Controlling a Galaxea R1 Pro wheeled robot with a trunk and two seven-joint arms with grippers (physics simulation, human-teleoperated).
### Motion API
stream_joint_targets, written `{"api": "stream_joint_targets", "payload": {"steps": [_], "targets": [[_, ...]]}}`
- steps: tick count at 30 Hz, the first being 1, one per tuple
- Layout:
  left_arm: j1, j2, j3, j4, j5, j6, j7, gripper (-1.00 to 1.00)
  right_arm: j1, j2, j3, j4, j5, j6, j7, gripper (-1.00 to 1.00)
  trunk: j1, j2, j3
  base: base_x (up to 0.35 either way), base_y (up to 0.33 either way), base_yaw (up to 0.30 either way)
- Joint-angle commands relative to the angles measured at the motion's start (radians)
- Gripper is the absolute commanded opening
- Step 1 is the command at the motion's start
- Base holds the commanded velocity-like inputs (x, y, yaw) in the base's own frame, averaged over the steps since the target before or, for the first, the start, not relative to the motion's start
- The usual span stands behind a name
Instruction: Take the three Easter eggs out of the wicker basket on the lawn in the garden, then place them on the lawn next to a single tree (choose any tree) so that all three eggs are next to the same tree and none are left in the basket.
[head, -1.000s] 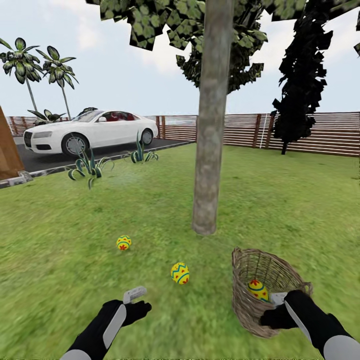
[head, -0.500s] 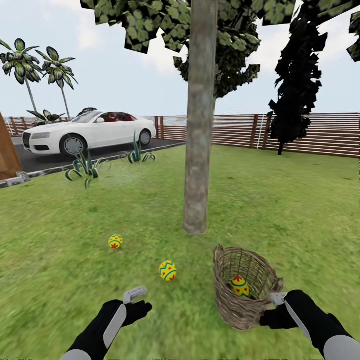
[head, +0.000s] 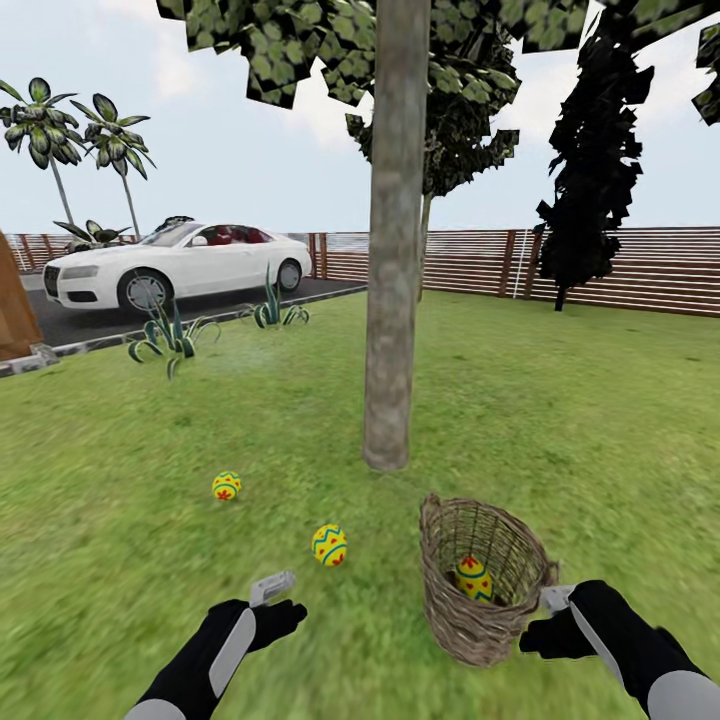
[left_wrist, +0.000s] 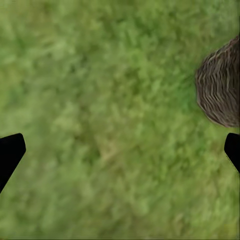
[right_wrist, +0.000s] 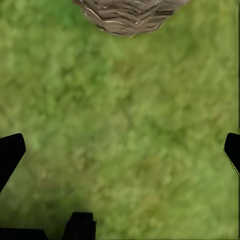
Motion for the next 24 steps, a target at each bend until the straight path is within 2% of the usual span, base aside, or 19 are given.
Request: {"api": "stream_joint_targets", "payload": {"steps": [1, 17, 20, 24], "targets": [[0.000, 0.000, -0.003, -0.002, 0.010, 0.004, 0.010, 1.00, -0.001, -0.001, 0.006, -0.001, -0.006, 0.004, -0.001, 1.00, 0.000, 0.000, -0.001, 0.253, -0.136, 0.000], [0.000, -0.003, -0.002, -0.002, 0.011, -0.002, 0.007, 1.00, -0.001, -0.001, 0.007, -0.001, -0.006, 0.004, -0.001, 1.00, 0.000, 0.000, -0.001, 0.275, -0.158, 0.000], [0.000, -0.002, -0.002, -0.002, 0.012, -0.066, 0.008, 1.00, -0.001, -0.002, 0.006, -0.001, -0.006, 0.004, -0.001, 1.00, 0.000, 0.000, -0.001, 0.043, -0.016, 0.000], [0.000, -0.006, -0.005, 0.012, 0.011, -0.094, 0.009, 1.00, -0.001, -0.003, 0.006, -0.001, -0.006, 0.004, -0.001, 1.00, 0.000, 0.000, -0.001, -0.042, -0.129, 0.000]]}}
